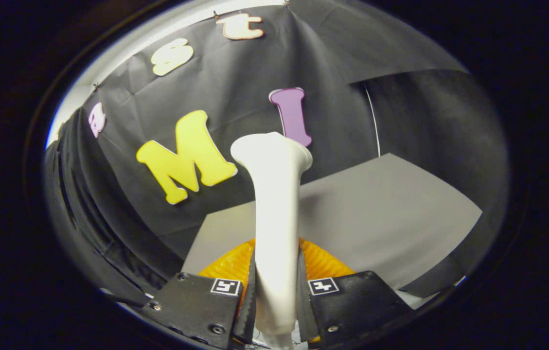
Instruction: Iron the clothes twice with a garment steamer, once on the left side and once on the right side.
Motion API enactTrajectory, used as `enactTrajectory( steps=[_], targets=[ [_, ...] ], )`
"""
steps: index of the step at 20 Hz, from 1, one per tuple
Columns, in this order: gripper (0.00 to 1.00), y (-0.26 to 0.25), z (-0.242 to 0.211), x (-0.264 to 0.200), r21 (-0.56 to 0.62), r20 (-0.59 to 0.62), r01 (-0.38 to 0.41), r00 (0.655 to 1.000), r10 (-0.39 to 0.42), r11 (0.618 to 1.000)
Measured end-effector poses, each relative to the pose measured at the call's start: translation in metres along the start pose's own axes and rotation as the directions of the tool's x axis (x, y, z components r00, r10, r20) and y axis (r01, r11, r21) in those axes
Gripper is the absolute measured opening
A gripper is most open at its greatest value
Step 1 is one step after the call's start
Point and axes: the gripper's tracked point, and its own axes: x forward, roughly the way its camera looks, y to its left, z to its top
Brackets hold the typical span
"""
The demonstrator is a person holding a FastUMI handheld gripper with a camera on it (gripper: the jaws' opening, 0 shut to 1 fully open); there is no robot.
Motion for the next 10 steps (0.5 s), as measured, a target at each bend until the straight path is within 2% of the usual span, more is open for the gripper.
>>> enactTrajectory(
  steps=[5,10],
  targets=[
    [0.37,0.055,0.020,-0.046,-0.008,0.130,-0.069,0.989,0.069,0.998],
    [0.37,0.121,0.038,-0.087,-0.100,0.263,-0.166,0.947,0.187,0.981]
  ],
)
